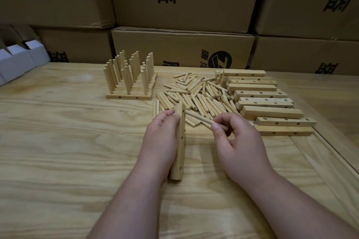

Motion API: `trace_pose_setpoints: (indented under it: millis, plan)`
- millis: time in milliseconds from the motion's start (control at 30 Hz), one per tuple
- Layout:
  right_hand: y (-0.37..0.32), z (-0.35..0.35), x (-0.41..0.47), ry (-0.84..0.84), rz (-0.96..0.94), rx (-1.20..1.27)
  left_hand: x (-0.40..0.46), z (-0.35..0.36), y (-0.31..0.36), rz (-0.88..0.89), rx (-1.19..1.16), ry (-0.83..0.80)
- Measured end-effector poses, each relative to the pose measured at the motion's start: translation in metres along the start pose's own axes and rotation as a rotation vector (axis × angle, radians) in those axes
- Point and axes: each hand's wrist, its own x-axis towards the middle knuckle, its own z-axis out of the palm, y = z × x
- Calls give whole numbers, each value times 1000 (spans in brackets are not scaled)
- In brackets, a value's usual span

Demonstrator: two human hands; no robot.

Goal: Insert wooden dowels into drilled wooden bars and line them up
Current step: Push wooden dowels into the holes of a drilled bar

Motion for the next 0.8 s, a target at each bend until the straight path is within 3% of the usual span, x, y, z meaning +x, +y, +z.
trace_pose_setpoints:
  millis: [800]
  plan:
    - [-4, -2, 1, 130, -170, 89, -3, -2, 0, 98, 138, -88]
